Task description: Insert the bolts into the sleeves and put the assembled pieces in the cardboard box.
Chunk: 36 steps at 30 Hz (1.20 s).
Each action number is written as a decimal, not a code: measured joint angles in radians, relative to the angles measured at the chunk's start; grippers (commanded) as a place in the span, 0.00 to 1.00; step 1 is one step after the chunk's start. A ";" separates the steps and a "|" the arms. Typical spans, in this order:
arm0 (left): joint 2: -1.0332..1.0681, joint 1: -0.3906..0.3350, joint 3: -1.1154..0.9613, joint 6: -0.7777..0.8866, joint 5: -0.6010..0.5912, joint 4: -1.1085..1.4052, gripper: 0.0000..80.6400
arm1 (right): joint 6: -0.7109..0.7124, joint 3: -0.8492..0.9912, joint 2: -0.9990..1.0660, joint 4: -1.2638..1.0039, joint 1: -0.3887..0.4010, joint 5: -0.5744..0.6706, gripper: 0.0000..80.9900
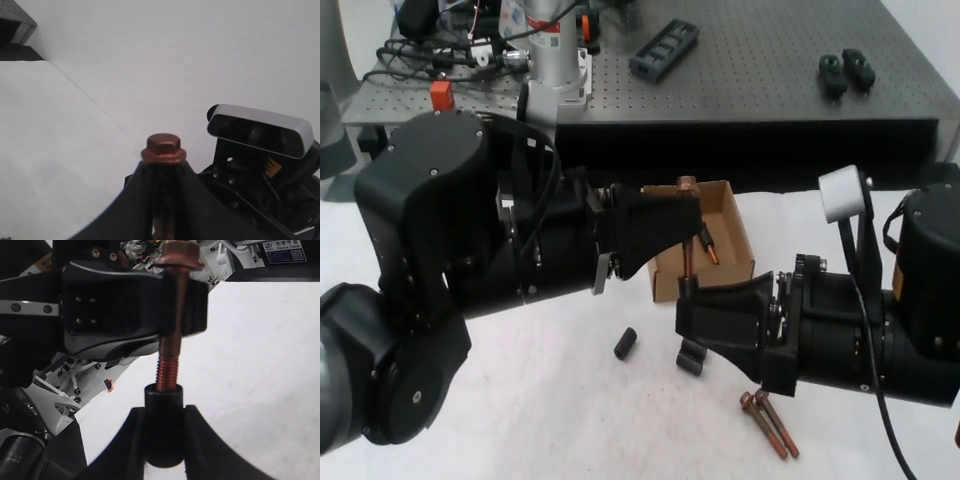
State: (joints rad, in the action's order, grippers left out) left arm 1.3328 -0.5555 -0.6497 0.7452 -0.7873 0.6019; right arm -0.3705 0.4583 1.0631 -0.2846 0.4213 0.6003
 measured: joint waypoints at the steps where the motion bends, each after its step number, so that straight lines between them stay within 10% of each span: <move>1: 0.000 0.000 0.000 0.000 0.000 0.000 0.01 | 0.000 0.000 0.000 -0.004 0.000 -0.005 0.01; 4: 0.000 0.000 0.000 0.000 -0.004 0.004 0.12 | 0.000 0.000 0.000 -0.026 0.000 -0.024 0.01; 9: 0.000 0.000 0.000 0.000 -0.011 0.001 0.63 | 0.013 -0.002 0.003 -0.146 -0.003 -0.141 0.01; 24: 0.093 0.000 -0.129 -0.434 0.240 -0.512 0.53 | 0.207 0.333 0.337 0.116 -0.237 -0.367 0.01; 36: 0.456 0.000 -0.577 -0.772 0.556 -1.079 0.53 | 0.383 1.054 0.929 0.725 -0.245 -0.537 0.01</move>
State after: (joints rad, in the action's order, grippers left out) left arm 1.7883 -0.5555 -1.2268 -0.0265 -0.2308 -0.4770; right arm 0.0121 1.5127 1.9920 0.4401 0.1764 0.0634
